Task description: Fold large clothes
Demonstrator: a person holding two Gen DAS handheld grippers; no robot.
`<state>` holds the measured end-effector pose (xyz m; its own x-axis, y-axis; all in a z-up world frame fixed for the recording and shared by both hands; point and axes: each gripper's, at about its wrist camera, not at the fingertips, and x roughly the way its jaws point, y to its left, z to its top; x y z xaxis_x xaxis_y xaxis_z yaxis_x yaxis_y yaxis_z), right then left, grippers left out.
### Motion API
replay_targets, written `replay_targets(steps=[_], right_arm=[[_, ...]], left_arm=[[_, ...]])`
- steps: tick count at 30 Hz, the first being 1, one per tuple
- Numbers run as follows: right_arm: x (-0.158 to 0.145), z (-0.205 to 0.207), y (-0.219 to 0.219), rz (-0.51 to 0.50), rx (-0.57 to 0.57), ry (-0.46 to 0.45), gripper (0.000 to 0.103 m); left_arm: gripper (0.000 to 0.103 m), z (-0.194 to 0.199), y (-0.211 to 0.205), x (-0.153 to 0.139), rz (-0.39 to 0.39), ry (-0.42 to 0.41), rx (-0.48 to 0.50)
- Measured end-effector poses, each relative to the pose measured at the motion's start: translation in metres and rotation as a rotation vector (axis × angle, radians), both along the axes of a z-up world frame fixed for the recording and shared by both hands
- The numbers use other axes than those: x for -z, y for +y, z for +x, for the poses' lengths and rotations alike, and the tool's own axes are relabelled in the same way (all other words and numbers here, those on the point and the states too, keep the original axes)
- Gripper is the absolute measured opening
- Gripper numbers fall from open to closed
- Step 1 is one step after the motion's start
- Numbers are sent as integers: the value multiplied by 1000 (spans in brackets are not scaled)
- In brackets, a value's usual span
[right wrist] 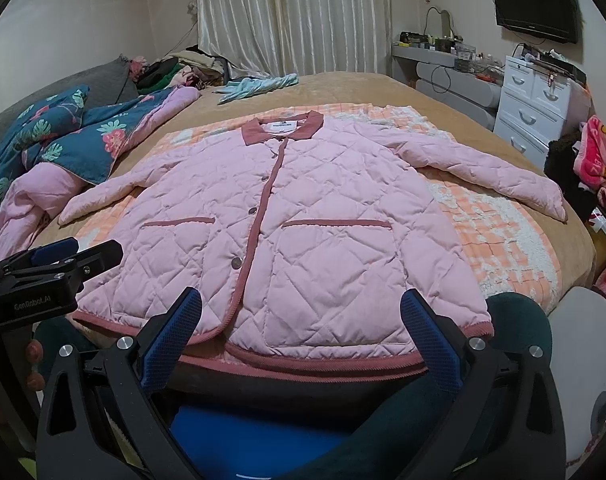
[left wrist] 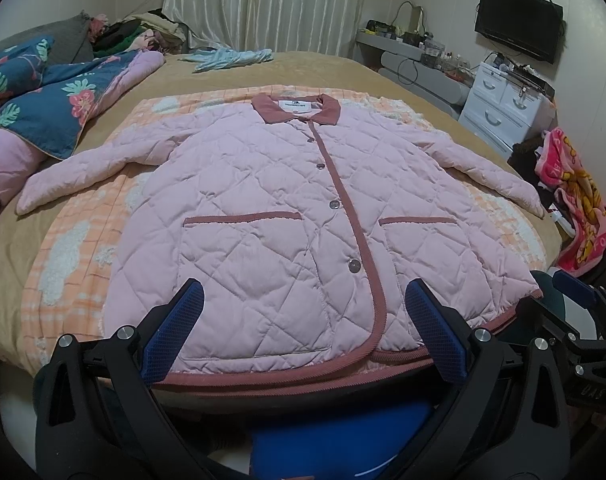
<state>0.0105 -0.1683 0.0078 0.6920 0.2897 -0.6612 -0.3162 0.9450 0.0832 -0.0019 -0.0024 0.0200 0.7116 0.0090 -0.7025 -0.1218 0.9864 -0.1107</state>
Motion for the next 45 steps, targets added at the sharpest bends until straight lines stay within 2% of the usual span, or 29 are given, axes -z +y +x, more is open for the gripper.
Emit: replay_targets(steps=[32, 40, 45], right_arm=[[2, 1, 1, -3, -2, 3, 99], [0, 22, -1, -10, -11, 39, 99], [-7, 41, -1, -13, -15, 30, 99]], left_arm=[[95, 1, -1, 1, 7, -3, -2], [95, 17, 0, 1, 1, 8, -3], [95, 34, 3, -3, 4, 9, -4]])
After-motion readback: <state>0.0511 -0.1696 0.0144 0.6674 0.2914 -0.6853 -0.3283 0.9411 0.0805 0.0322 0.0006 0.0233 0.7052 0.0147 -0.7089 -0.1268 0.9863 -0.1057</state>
